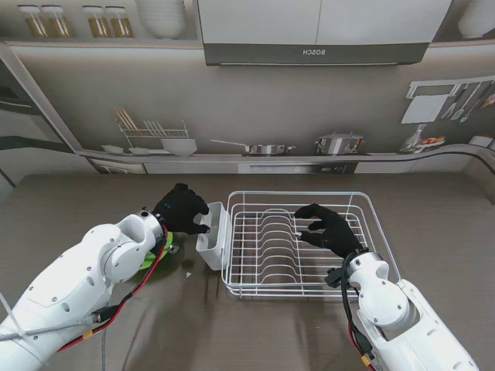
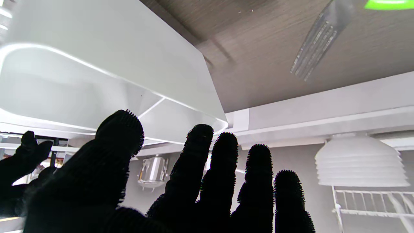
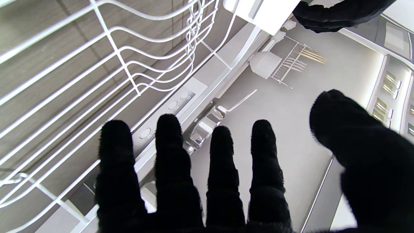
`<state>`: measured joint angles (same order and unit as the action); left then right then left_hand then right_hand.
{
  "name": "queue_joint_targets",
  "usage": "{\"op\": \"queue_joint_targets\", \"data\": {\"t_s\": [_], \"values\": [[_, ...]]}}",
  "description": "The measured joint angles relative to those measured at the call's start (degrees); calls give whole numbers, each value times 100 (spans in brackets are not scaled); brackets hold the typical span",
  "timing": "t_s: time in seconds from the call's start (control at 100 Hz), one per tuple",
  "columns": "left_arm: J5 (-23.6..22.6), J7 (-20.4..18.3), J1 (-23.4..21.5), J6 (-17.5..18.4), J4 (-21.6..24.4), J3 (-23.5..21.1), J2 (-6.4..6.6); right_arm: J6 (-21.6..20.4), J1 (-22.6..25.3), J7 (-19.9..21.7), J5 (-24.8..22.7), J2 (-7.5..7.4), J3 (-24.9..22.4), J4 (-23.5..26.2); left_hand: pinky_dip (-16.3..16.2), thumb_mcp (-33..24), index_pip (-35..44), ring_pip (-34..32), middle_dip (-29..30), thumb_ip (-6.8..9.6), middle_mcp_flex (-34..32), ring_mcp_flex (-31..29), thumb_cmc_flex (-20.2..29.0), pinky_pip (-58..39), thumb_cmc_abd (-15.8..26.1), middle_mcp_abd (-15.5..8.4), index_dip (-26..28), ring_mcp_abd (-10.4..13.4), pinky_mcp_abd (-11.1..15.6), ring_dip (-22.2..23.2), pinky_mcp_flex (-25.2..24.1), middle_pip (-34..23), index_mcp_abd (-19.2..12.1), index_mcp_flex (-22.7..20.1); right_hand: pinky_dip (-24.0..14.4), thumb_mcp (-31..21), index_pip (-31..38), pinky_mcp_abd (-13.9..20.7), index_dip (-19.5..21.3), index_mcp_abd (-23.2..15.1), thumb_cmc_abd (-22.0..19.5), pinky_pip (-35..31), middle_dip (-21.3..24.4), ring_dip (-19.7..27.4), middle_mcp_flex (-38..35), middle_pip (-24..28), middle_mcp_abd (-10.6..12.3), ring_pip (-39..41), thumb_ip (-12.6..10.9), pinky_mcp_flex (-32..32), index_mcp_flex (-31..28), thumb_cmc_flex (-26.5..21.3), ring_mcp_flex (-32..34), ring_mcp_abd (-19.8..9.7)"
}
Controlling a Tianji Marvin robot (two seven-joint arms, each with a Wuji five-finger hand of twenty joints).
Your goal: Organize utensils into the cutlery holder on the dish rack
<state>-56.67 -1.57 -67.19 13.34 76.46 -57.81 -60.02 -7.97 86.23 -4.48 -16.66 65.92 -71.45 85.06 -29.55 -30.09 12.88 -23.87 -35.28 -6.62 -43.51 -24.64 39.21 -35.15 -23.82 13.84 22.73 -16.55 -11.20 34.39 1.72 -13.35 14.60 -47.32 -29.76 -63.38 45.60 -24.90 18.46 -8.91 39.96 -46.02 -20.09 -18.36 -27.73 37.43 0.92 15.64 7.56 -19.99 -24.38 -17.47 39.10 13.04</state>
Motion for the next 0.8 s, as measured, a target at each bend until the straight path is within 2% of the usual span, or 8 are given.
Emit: {"op": "queue_joint_targets", "data": {"t_s": [0.1,0.13,0.45,0.57,0.8], "values": [[-71,-1,-174,2,208,-253,0,1,2,0,0,0,-3,1,-5,110,-16,2,7,0,1,1,0,2,0,0,-29,0,0,0,0,5,0,5,0,0,0,0,0,0,0,0,0,0,0,0,0,0,0,0,0,0,0,0],[-100,-1,-227,5,275,-328,0,1,3,0,0,0,-3,1,-6,114,-18,3,8,109,1,1,0,2,0,0,-41,0,0,0,0,10,0,7,0,0,0,0,0,0,0,0,0,0,0,0,0,0,0,0,0,0,0,0],[-351,-9,-790,32,801,-1100,5,-3,3,3,-4,-1,4,4,-17,115,-39,5,73,109,1,1,0,4,5,0,-92,0,0,-20,0,30,0,63,0,0,0,1,0,0,0,0,0,0,0,0,-1,0,0,0,0,0,0,0],[-524,-30,-955,37,886,-1335,21,-8,4,9,-4,-2,9,4,-22,115,-40,5,75,109,1,1,0,5,5,0,-130,0,0,-20,0,30,1,63,0,0,0,1,0,0,0,0,0,0,0,0,-1,0,0,0,0,0,0,0],[-546,-129,-1062,72,839,-1621,66,-11,5,17,-2,-3,19,4,-36,115,-159,26,158,109,1,1,1,99,6,35,-231,-1,1,-21,0,104,112,139,0,0,0,1,0,0,0,0,0,0,0,0,-1,0,0,0,0,0,0,0]]}}
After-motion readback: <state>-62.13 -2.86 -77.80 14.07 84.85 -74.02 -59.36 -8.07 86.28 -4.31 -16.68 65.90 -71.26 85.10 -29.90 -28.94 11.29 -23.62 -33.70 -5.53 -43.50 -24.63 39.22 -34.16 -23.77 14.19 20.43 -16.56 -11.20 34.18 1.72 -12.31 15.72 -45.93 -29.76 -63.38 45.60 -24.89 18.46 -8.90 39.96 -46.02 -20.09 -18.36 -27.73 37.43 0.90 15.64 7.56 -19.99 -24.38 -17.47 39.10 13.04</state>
